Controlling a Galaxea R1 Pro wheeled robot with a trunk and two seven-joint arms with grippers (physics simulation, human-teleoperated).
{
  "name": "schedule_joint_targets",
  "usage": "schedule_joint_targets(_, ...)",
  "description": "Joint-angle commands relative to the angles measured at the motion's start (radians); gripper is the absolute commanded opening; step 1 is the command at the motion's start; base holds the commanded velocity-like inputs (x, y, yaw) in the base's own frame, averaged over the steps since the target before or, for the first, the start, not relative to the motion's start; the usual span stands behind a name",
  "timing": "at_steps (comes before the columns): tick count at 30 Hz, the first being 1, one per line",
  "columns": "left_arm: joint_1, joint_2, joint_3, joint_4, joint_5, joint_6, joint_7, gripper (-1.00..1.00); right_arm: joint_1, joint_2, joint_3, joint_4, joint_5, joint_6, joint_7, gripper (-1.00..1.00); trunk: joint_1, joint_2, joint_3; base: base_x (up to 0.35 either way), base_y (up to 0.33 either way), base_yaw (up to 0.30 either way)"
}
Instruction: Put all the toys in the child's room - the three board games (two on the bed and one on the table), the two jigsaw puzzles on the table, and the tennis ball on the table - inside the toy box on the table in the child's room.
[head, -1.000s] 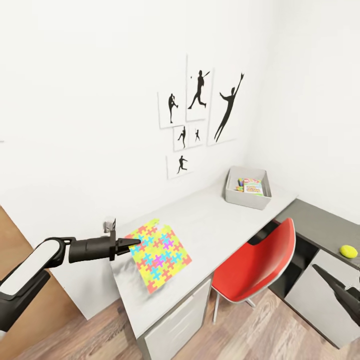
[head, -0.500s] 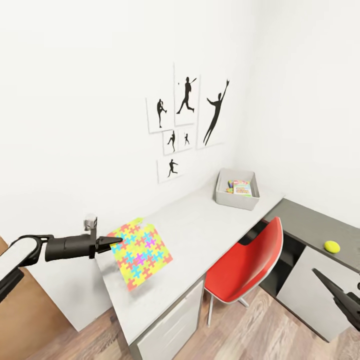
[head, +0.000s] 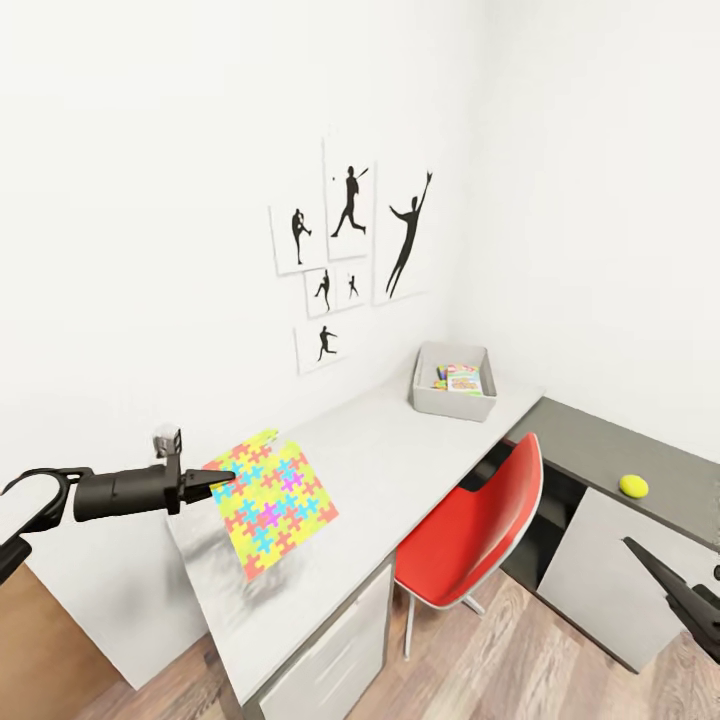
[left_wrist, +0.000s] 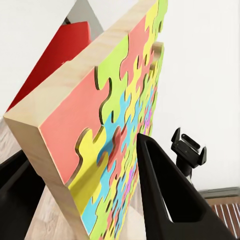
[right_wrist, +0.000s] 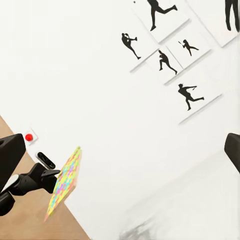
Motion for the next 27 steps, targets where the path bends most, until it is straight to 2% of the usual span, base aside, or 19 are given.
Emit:
schedule_joint_targets(1, -0.001, 0.0, -0.004, 0.0, -0.009, 0.0, -0.01, -1.0, -0.001, 0.0, 0.0, 0.0, -0.001, 0.01, 0.003, 1.0, 0.001, -0.002, -0.001, 0.0, 0.0, -0.137)
schedule_joint_targets(6, -0.001, -0.004, -0.021, 0.0, -0.011, 0.0, -0.01, -1.0, -0.001, 0.001, -0.001, -0.001, -0.004, 0.011, 0.003, 1.0, 0.001, -0.002, 0.003, 0.0, -0.024, -0.067)
schedule_joint_targets(16, 0.0, -0.005, -0.024, 0.0, -0.013, 0.0, -0.01, -1.0, -0.001, 0.0, -0.001, -0.001, -0.003, 0.01, 0.0, 1.0, 0.001, -0.002, 0.004, 0.0, -0.2, -0.004)
schedule_joint_targets(23, 0.0, -0.023, -0.024, 0.0, -0.016, 0.0, -0.01, -1.0, -0.002, -0.001, 0.0, -0.001, -0.001, 0.011, -0.002, 1.0, 0.001, -0.002, 0.004, 0.031, -0.053, 0.0)
schedule_joint_targets(27, -0.001, -0.023, -0.025, 0.0, -0.016, 0.0, -0.01, -1.0, -0.001, 0.0, 0.001, -0.002, -0.001, 0.012, -0.043, 1.0, 0.001, -0.002, 0.004, 0.085, -0.088, 0.0)
